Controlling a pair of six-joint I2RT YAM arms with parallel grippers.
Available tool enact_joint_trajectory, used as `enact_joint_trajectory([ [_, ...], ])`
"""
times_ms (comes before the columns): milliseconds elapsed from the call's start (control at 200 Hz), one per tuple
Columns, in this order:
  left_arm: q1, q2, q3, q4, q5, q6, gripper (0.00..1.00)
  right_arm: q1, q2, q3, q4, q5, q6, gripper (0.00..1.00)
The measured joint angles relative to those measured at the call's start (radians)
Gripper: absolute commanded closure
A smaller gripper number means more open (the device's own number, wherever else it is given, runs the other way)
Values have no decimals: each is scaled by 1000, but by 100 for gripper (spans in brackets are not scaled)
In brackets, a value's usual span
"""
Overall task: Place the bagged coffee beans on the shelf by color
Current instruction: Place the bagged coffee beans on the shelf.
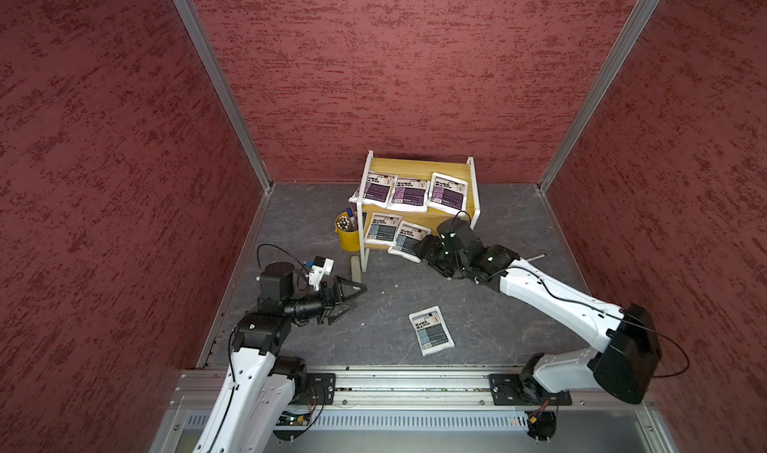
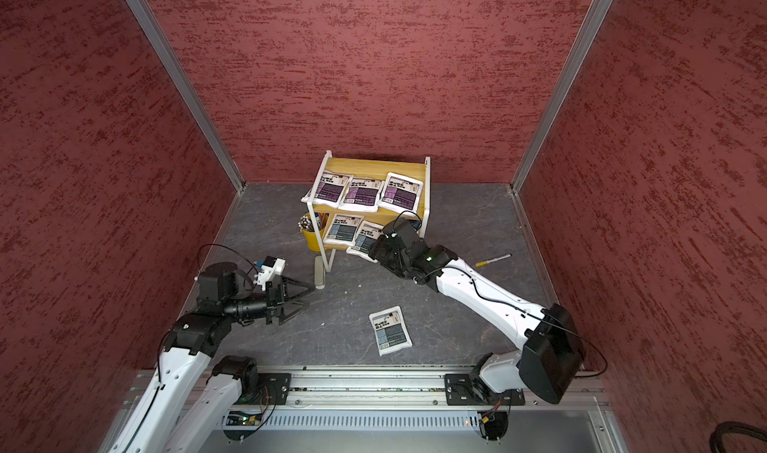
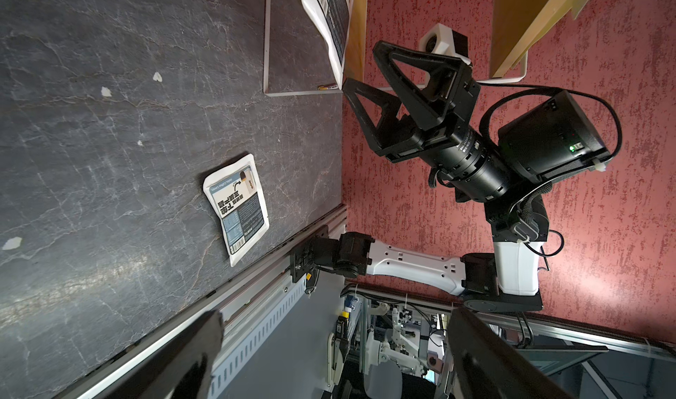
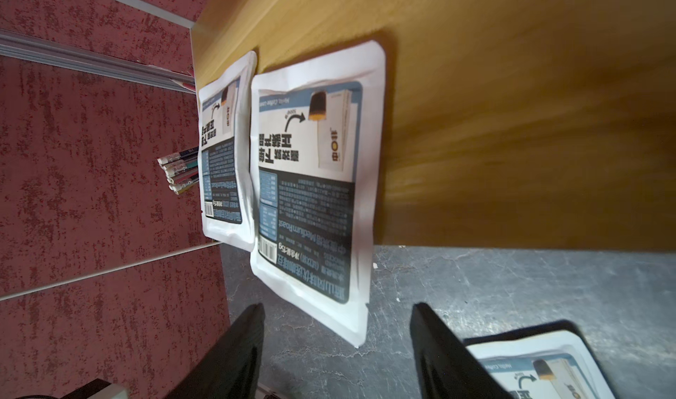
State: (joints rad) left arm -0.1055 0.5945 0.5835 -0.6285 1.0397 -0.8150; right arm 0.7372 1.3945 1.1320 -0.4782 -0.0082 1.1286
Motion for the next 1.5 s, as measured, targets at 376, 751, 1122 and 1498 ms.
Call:
enact_joint_trajectory([
  [376,0,-5,-13,18,0,-19,0,94,-34,-13,-14,-2,3,35],
  [751,0,-6,-15,34,0,-23,0,166,-30,-63,42,-7,18,55],
  [1122,8,-5,-15,15,0,-14,0,111,79,-86,190,-59,24,91],
  [1498,18,8,-15,15,0,-8,0,26,105,-86,222,-94,15,92],
])
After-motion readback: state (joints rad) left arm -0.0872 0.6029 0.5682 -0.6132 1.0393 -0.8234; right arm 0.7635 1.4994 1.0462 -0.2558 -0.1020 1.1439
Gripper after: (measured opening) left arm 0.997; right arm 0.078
